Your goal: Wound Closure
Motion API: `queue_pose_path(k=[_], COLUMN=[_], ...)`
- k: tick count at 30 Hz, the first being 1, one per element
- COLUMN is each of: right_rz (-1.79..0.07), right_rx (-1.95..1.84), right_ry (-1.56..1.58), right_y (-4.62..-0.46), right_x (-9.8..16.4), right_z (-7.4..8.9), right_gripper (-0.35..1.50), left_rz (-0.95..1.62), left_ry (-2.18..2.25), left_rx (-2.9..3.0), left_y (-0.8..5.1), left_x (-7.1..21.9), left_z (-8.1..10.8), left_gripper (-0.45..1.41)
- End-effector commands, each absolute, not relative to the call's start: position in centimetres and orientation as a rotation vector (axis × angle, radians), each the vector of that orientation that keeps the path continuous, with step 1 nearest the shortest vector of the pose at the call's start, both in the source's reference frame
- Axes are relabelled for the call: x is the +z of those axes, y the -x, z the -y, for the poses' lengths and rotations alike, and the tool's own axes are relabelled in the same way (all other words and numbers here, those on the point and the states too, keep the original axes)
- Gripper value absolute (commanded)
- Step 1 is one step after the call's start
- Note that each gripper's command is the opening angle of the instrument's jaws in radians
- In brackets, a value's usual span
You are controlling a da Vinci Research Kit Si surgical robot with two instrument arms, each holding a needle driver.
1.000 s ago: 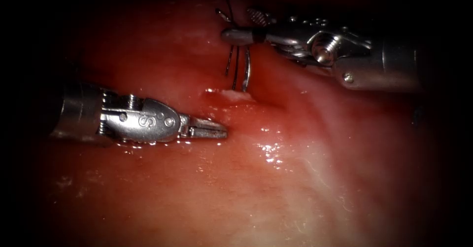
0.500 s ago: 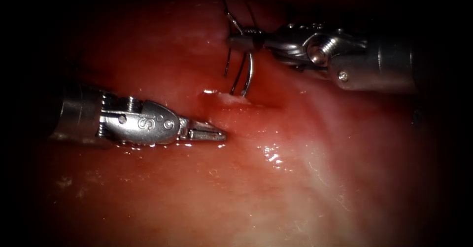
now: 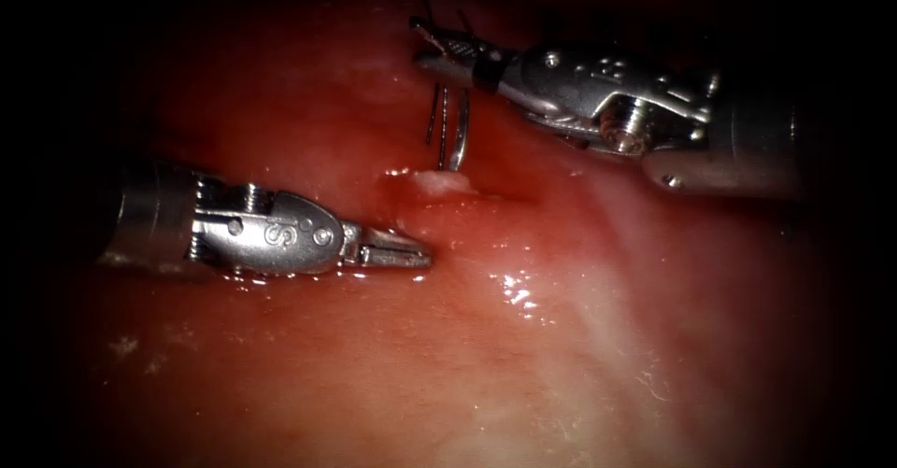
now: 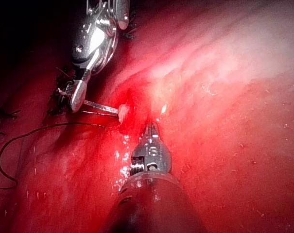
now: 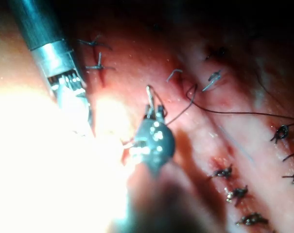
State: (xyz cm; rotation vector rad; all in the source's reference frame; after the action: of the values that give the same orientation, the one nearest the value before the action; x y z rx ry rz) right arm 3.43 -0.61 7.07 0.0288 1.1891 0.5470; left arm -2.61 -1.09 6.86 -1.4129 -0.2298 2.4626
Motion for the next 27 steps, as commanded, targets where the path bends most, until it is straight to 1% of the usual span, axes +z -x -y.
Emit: queue_pose_path(k=[1, 6, 15, 20, 27], right_rz=[-1.191, -1.232, -1.432, -1.441, -1.431], right_rx=[0.548, 0.705, 0.85, 1.026, 1.175], right_ry=[-0.021, -0.102, -0.265, -0.422, -0.55], right_y=[-3.5, -3.54, -3.63, -3.68, -3.68], right_x=[7.1, 7.15, 7.32, 7.32, 7.24], right_z=[0.62, 0.76, 1.14, 1.35, 1.55], right_gripper=[-0.35, -0.35, -0.35, -0.35, -0.35], left_rz=[0.229, 0.23, 0.231, 0.231, 0.231], left_ry=[1.415, 1.415, 1.412, 1.412, 1.412], left_rx=[2.462, 2.462, 2.464, 2.464, 2.465], left_y=[2.67, 2.67, 2.67, 2.68, 2.68], left_x=[6.91, 6.91, 6.91, 6.91, 6.91], left_z=[1.1, 1.1, 1.11, 1.11, 1.11], left_gripper=[-0.43, -0.43, -0.43, -0.43, -0.43])
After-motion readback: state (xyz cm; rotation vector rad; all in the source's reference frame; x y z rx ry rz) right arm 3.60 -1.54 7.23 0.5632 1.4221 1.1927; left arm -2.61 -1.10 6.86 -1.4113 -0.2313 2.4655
